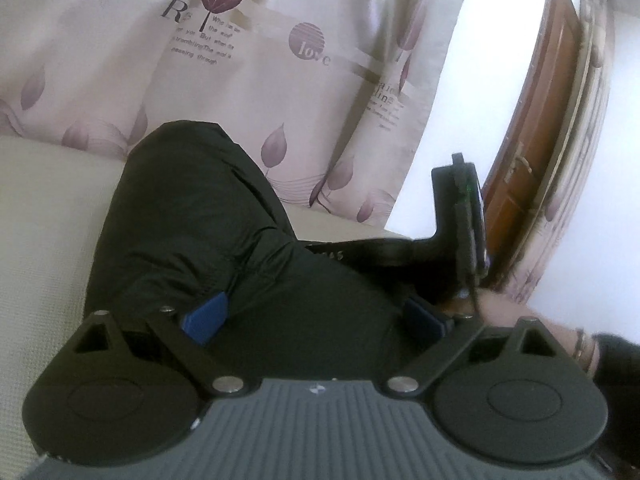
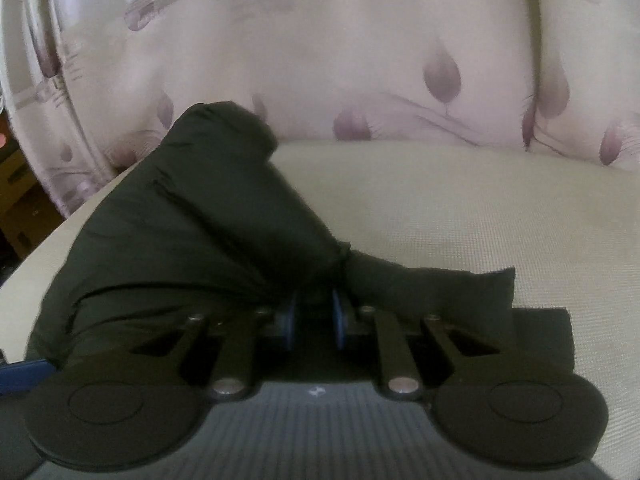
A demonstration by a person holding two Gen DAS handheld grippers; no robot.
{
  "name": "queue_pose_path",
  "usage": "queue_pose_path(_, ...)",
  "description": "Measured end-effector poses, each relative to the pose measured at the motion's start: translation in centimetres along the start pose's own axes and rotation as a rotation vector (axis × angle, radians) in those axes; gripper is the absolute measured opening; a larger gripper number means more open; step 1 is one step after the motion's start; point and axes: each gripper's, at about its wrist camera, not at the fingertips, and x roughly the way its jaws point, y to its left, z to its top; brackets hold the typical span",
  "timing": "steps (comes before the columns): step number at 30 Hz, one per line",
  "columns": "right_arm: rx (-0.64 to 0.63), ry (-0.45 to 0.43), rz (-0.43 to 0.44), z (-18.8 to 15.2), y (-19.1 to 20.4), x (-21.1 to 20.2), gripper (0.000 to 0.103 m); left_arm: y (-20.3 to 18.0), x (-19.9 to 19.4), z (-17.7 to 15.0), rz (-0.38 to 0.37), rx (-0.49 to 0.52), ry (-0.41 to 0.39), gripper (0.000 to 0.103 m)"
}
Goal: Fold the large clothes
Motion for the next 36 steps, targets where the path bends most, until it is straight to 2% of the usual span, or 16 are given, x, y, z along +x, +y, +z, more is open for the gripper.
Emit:
queue_pose_path(5,-0.026,-0.085,-0.064,-1.4,0.7,0.4,0.015,0.5,0.3,-0.8,-0.005,0.02,0.013,0.094)
queue_pose_path(12,-0.029,-0.12,-0.084,-2.2,0.9,0.3,0.016,0.2,0.9,-1.5,0.021,0.067,0.026,0.095)
queue_pose_path(17,-0.025,-0.129,-0.076,-1.8,0.7,-0.2,0.019,-1.2,1.5,-0.3,0.069,0.132,0.084,0.102)
queue_pose_path(18,-0.022,-0.126,-0.074,-1.6,0.7,-0.7,0.021,-1.5,1.5,0.0,0.082,0.139,0.094,0.103)
queue_pose_path(20,-0.046,-0.117,-0.11,-0.8,1.1,-2.8,0.033,-2.0,1.0,0.7,0.105,0.14,0.098,0.103)
queue_pose_path(21,-0.059,-0.143,-0.143,-0.4,1.4,-4.4,0.048,-2.2,0.7,0.9,0.12,0.142,0.087,0.103)
queue_pose_path(22,-0.071,-0.215,-0.181,-0.3,1.8,-6.9,0.072,-2.6,0.2,1.2,0.147,0.143,0.074,0.103)
queue_pose_path(24,-0.094,-0.368,-0.215,-0.7,2.5,-11.8,0.098,-3.2,-0.7,1.7,0.178,0.14,0.051,0.103)
queue_pose_path(25,-0.108,-0.433,-0.223,-1.3,2.8,-14.4,0.099,-3.6,-1.1,2.0,0.19,0.142,0.036,0.103)
queue_pose_path(28,-0.113,-0.501,-0.227,-4.2,3.6,-19.5,0.099,-5.0,-2.3,2.4,0.262,0.167,0.0,0.103)
queue_pose_path(32,-0.035,-0.534,-0.239,-10.1,5.6,-23.0,0.099,-6.5,-3.5,3.0,0.33,0.155,-0.02,0.103)
queue_pose_path(36,0.084,-0.488,-0.264,-13.8,6.5,-24.1,0.099,-8.3,-4.9,3.3,0.464,0.15,-0.028,0.103)
